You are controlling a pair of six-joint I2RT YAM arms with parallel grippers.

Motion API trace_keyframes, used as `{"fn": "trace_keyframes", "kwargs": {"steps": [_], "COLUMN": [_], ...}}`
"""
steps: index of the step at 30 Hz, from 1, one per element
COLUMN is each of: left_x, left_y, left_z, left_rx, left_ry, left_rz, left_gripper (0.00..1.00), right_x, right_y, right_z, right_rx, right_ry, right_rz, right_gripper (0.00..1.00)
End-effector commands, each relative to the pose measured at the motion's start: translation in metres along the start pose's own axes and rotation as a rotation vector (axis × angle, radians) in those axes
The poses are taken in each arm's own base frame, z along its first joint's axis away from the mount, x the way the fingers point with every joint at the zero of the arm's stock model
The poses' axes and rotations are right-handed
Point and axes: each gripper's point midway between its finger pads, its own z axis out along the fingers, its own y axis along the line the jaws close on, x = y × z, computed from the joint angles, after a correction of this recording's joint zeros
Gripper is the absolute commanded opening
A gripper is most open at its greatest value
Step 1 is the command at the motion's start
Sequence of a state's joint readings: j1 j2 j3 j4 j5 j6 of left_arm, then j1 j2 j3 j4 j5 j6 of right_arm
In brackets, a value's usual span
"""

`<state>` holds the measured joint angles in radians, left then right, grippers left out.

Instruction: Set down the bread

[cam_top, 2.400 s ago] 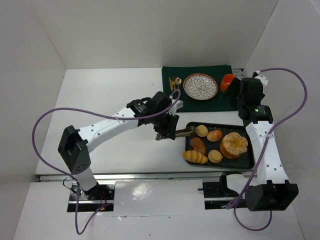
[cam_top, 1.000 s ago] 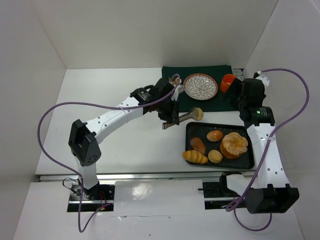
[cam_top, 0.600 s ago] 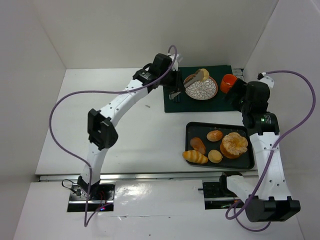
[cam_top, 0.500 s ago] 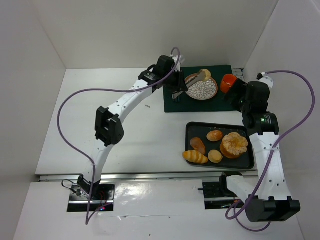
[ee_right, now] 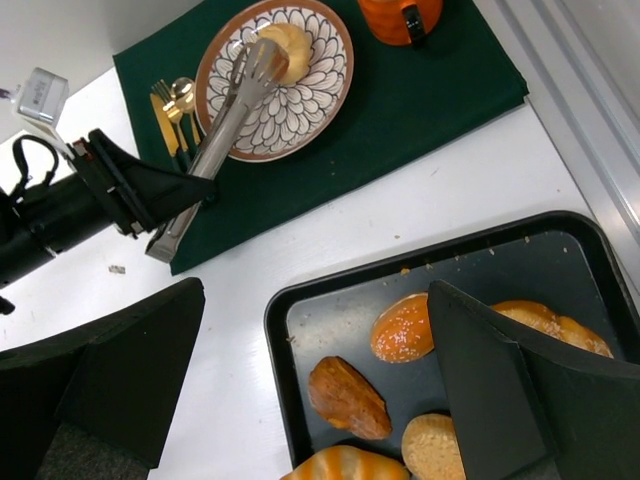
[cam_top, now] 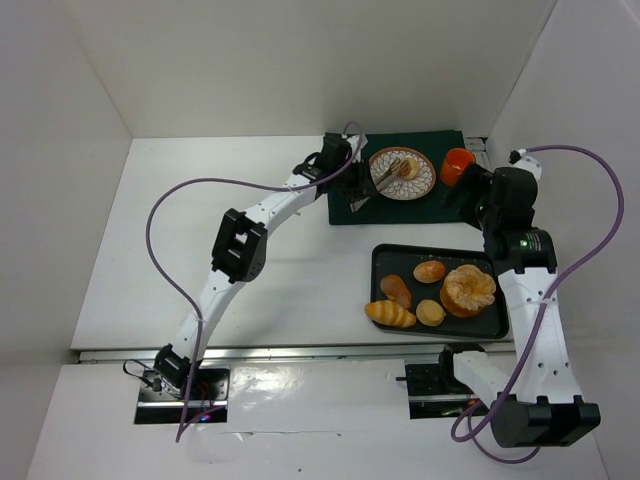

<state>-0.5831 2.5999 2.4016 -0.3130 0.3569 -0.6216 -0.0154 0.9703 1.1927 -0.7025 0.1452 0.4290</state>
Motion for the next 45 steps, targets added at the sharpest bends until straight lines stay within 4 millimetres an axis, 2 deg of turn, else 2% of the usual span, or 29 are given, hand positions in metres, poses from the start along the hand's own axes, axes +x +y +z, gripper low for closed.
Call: {"fn": "trace_keyframes", "kwargs": {"steps": [1, 6, 8, 12, 13, 14, 15, 16, 17, 18, 19, 20, 21, 23, 24, 26, 27, 29, 32, 34, 40, 42, 44, 45], "left_x": [-0.036, -0.035, -0.047, -0.048, -0.052, -0.056, -0.047, -0.055, -0.052, -0.030, -0.017, -0.020, 0.008, 0.038, 0.055, 0.080, 0.099, 0.119, 0.149, 0.171, 0.174, 0.173, 0.170, 0.176], "left_y": [-0.039, -0.045, -0.053, -0.052, -0.060, -0.057, -0.052, -0.066, -0.069, -0.053, -0.060, -0.082, -0.071, -0.084, -0.089, -0.105, -0.112, -0.133, -0.155, -0.155, -0.146, -0.145, -0.135, -0.135], "left_z": [-0.014, -0.028, -0.042, -0.058, -0.070, -0.078, -0.080, -0.099, -0.110, -0.111, -0.119, -0.146, -0.148, -0.161, -0.176, -0.187, -0.191, -0.204, -0.205, -0.191, -0.159, -0.157, -0.149, -0.147], "left_rx": [0.121, 0.113, 0.103, 0.056, 0.058, 0.042, 0.027, 0.041, 0.035, -0.004, -0.001, 0.014, -0.015, -0.018, -0.017, 0.024, 0.075, 0.144, 0.217, 0.197, 0.071, 0.046, -0.001, -0.001], "left_ry": [-0.102, -0.090, -0.120, -0.123, -0.128, -0.135, -0.110, -0.135, -0.125, -0.086, -0.066, -0.097, -0.045, 0.011, 0.036, 0.076, 0.129, 0.177, 0.237, 0.294, 0.268, 0.265, 0.256, 0.275], "left_rz": [0.037, 0.031, 0.058, 0.092, 0.104, 0.097, 0.100, 0.120, 0.116, 0.094, 0.110, 0.129, 0.129, 0.157, 0.158, 0.188, 0.197, 0.212, 0.256, 0.262, 0.339, 0.372, 0.396, 0.421], "left_gripper": [0.45, 0.60, 0.63, 0.63, 0.63, 0.63, 0.62, 0.60, 0.59, 0.58, 0.58, 0.58, 0.58, 0.58, 0.58, 0.58, 0.58, 0.58, 0.58, 0.59, 0.64, 0.64, 0.64, 0.64], "right_x": [0.004, 0.006, 0.008, 0.004, 0.006, 0.001, 0.002, 0.002, -0.002, -0.002, -0.006, -0.002, -0.005, -0.003, -0.004, -0.007, -0.006, -0.013, -0.019, -0.022, -0.023, -0.020, -0.023, -0.024], "right_y": [-0.001, 0.002, 0.005, 0.021, 0.022, 0.025, 0.026, 0.026, 0.028, 0.034, 0.038, 0.036, 0.038, 0.034, 0.032, 0.030, 0.028, 0.027, 0.025, 0.024, 0.023, 0.022, 0.021, 0.019], "right_z": [0.001, 0.004, 0.004, -0.002, 0.001, 0.000, -0.001, -0.001, -0.002, -0.003, -0.007, -0.005, -0.004, -0.002, -0.002, -0.004, -0.004, -0.010, -0.015, -0.018, -0.028, -0.029, -0.031, -0.031], "right_rx": [0.001, -0.008, -0.021, -0.100, -0.104, -0.112, -0.120, -0.120, -0.124, -0.150, -0.173, -0.168, -0.175, -0.155, -0.145, -0.137, -0.125, -0.116, -0.104, -0.097, -0.104, -0.099, -0.092, -0.084], "right_ry": [0.014, 0.037, 0.044, 0.051, 0.063, 0.047, 0.051, 0.051, 0.043, 0.040, 0.026, 0.035, 0.022, 0.022, 0.017, 0.003, 0.007, -0.018, -0.026, -0.033, -0.045, -0.036, -0.043, -0.047], "right_rz": [-0.029, -0.032, -0.032, -0.019, -0.010, -0.008, -0.009, -0.009, -0.008, -0.011, -0.009, -0.010, -0.009, -0.009, -0.009, -0.008, -0.008, -0.015, -0.024, -0.023, -0.012, -0.013, -0.022, -0.021], "right_gripper": [1.00, 1.00, 1.00, 0.99, 0.99, 0.99, 0.99, 0.99, 0.99, 0.99, 0.99, 0.99, 0.99, 0.99, 0.99, 0.99, 0.99, 0.99, 0.99, 0.99, 0.99, 0.99, 1.00, 1.00]}}
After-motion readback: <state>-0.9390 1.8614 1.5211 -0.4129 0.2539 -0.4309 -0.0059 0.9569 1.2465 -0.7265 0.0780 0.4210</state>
